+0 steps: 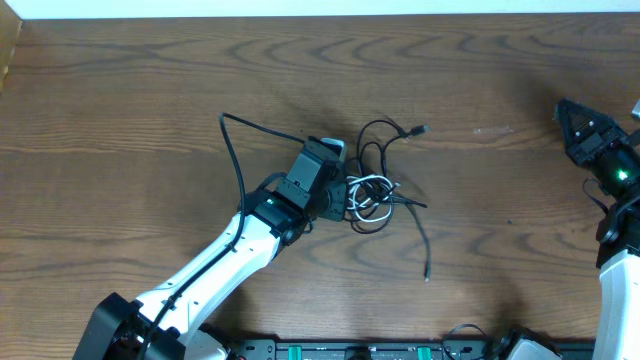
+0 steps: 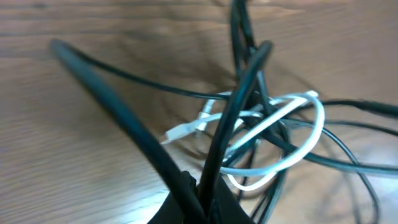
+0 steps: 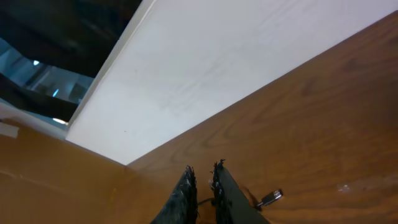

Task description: Untangle cables

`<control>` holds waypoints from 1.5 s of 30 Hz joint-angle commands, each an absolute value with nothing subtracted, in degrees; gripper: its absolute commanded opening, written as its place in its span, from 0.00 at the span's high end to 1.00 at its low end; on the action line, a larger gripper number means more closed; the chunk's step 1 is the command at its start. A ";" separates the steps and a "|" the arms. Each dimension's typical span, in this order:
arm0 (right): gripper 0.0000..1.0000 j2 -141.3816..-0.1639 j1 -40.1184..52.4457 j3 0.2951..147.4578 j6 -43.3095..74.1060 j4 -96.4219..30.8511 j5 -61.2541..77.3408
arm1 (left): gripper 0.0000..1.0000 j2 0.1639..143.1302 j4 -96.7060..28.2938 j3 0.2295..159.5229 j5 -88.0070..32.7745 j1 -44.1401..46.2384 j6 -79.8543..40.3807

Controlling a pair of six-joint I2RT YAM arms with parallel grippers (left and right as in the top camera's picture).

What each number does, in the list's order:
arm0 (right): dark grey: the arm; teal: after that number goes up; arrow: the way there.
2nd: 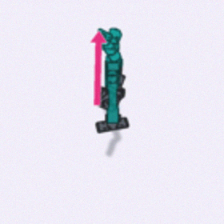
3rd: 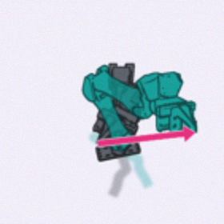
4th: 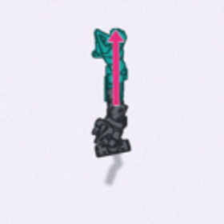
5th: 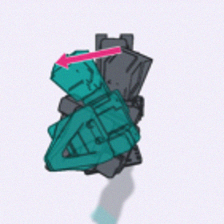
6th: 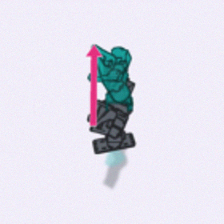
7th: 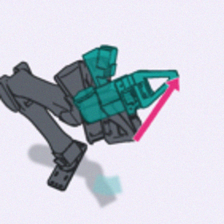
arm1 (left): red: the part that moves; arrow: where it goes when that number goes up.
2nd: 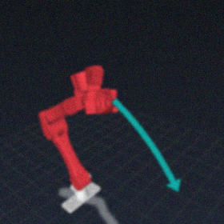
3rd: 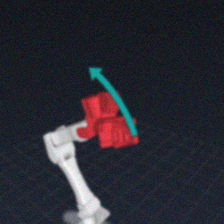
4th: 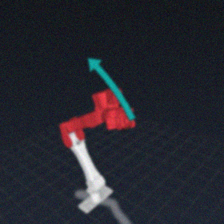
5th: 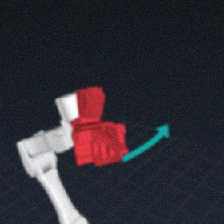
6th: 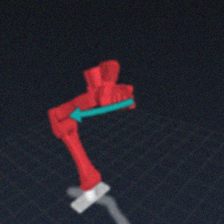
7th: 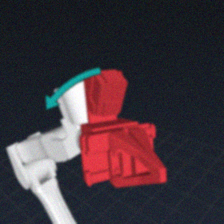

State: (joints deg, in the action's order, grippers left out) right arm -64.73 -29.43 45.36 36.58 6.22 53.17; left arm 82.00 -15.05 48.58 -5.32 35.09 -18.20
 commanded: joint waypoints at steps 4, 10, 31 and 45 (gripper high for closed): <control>0.91 -64.18 -29.58 46.28 31.18 1.50 43.11 | 0.92 82.30 -14.41 49.21 5.82 35.07 -21.50; 0.86 -64.18 -28.91 46.28 31.18 -12.99 46.57 | 0.92 82.30 -11.68 49.21 5.17 35.07 -28.82; 0.50 -64.18 -1.48 46.28 28.69 -42.52 42.68 | 0.92 82.30 -11.92 49.19 5.06 35.42 -61.56; 0.46 -67.77 18.17 46.28 44.05 -27.09 18.13 | 0.92 82.30 -11.90 49.19 1.93 40.91 -73.19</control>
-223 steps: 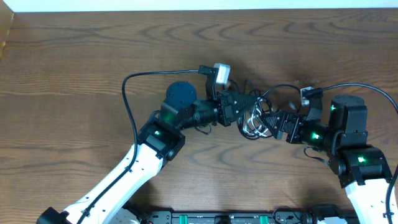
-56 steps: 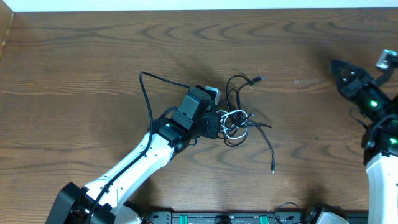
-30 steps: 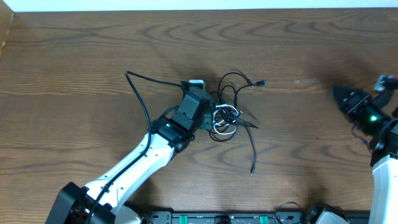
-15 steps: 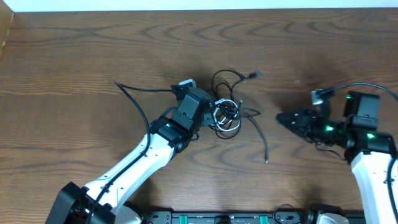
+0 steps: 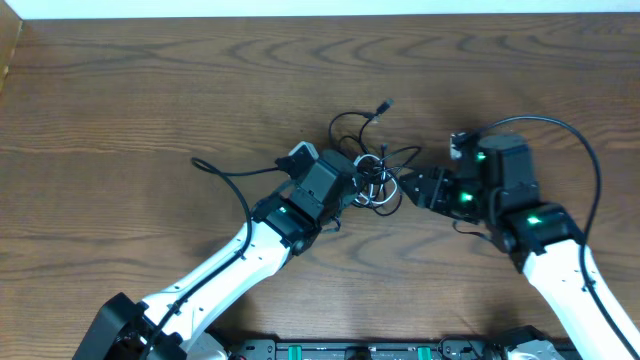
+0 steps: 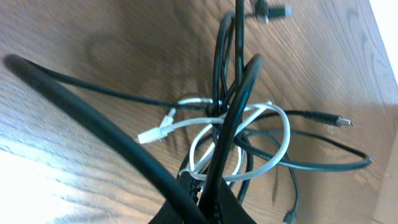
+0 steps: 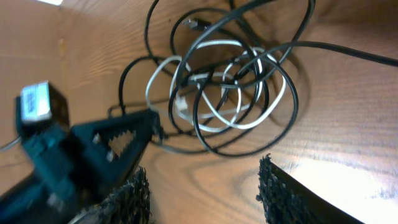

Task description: Untangle cables

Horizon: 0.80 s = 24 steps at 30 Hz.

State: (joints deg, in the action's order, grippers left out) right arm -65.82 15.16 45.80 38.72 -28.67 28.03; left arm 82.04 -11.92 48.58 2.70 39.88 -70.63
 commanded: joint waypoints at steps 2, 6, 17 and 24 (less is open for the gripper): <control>0.49 -70.50 20.67 46.28 47.79 -25.34 13.74 | 0.92 82.30 -11.84 49.19 1.54 41.39 -73.21; 0.51 -75.22 22.83 46.28 50.02 -19.99 12.19 | 0.92 82.30 -11.16 49.19 -1.91 41.45 -73.19; 0.99 -87.72 25.93 46.28 54.63 -2.44 14.79 | 0.92 82.30 -12.51 49.19 -8.14 41.50 -69.10; 0.99 -84.86 25.41 46.28 54.61 0.54 20.18 | 0.92 82.30 -18.04 49.19 -0.58 41.50 -58.35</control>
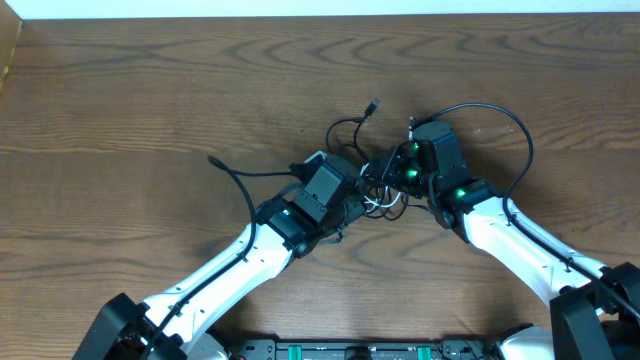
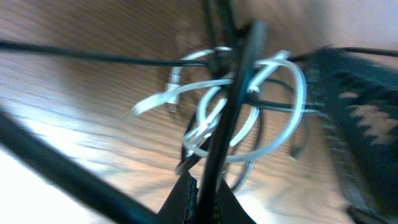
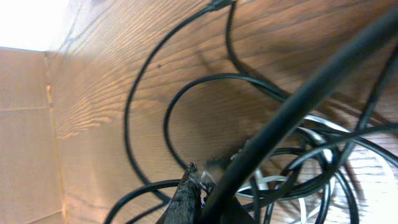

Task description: Untangle cables

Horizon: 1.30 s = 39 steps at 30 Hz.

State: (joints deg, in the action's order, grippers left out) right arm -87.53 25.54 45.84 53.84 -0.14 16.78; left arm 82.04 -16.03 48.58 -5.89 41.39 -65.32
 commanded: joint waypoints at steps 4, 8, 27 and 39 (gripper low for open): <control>0.99 -79.05 22.15 46.28 54.63 0.73 24.45 | 0.92 82.32 -23.81 49.01 7.92 41.50 -55.94; 0.99 -71.75 15.42 46.28 54.76 0.71 31.97 | 0.92 82.32 -27.51 47.86 14.66 41.50 -55.94; 0.99 -56.36 -22.59 46.28 55.99 0.51 56.97 | 0.91 84.25 -25.93 43.11 20.69 41.43 -56.01; 0.99 -56.36 -29.08 46.28 41.30 -8.95 50.85 | 0.18 84.14 -17.10 43.13 21.21 41.43 -56.36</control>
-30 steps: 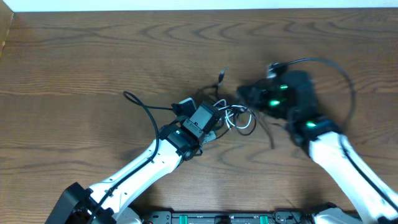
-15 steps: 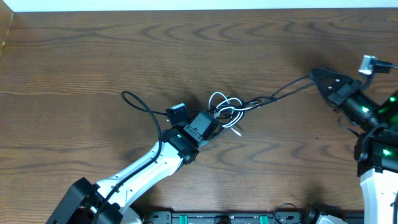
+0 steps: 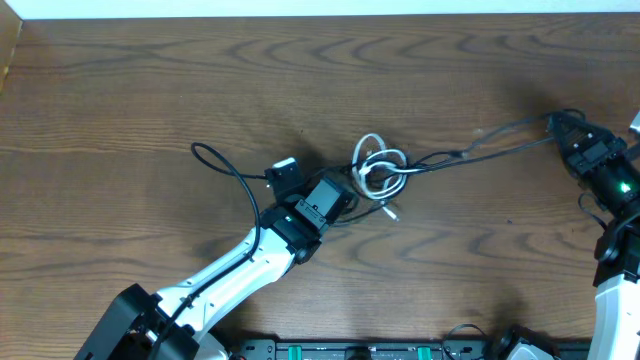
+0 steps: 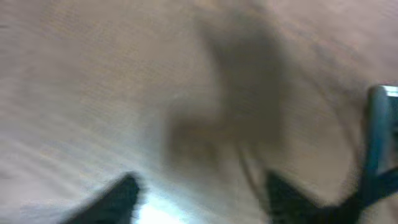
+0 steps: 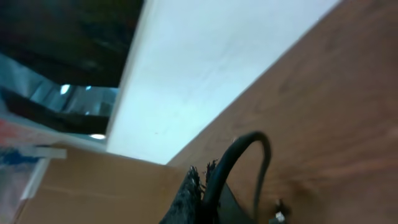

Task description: Untangle cables

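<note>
A white cable (image 3: 378, 170) lies coiled at mid-table with thin black cables (image 3: 345, 212) still running through it. One black cable (image 3: 490, 142) stretches taut from the coil to the far right, where my right gripper (image 3: 568, 128) is shut on it. The right wrist view shows that cable (image 5: 239, 149) arching out of the shut gripper (image 5: 205, 177). My left gripper (image 3: 335, 203) sits just left of the coil. The blurred left wrist view shows the gripper (image 4: 199, 186) open, fingers (image 4: 124, 194) wide apart over bare wood.
A black cable loop (image 3: 218, 162) curves out to the left of my left arm (image 3: 240, 260). The table's back edge meets a white wall (image 5: 205, 68) beyond my right gripper. A cable plug (image 3: 392, 211) lies just below the coil.
My right gripper, then shut on a black cable inside the tangle, is now at the far right with that cable stretched out. My left gripper has opened and let go of its black cable.
My left gripper held a black cable at the tangle while the right one was shut at the far right. The right gripper then stood open beside the tangle, then shut on a black cable there. Now that cable runs to the right and the left gripper is open.
</note>
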`<control>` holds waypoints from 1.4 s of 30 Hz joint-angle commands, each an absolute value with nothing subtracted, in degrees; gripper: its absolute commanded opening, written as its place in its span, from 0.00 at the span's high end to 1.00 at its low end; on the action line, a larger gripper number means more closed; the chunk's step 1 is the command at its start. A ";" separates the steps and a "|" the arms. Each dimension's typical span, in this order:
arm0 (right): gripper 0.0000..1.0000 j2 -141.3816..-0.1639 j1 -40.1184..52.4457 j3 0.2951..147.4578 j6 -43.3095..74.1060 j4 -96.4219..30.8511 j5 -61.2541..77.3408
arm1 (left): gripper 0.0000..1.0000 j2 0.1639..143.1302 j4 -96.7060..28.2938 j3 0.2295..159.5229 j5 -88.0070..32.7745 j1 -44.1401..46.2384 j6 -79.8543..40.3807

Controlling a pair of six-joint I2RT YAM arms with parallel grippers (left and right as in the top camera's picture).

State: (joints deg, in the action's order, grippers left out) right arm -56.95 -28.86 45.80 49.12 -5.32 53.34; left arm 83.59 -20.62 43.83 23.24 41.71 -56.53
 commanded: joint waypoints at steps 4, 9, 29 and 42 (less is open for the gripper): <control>0.97 -56.36 -29.08 46.28 35.83 -18.96 46.81 | 0.12 84.05 -8.08 43.13 8.97 41.43 -55.42; 0.89 -56.73 -29.02 46.28 30.74 -32.16 41.19 | 0.12 83.99 0.75 43.13 -2.50 41.43 -51.07; 0.26 -58.35 -15.81 46.04 19.92 -48.51 40.47 | 0.23 84.29 10.68 43.13 -5.39 36.49 -50.92; 0.39 -64.60 -5.28 46.04 26.28 -44.42 36.97 | 0.17 92.05 14.11 43.13 -6.48 42.57 -55.81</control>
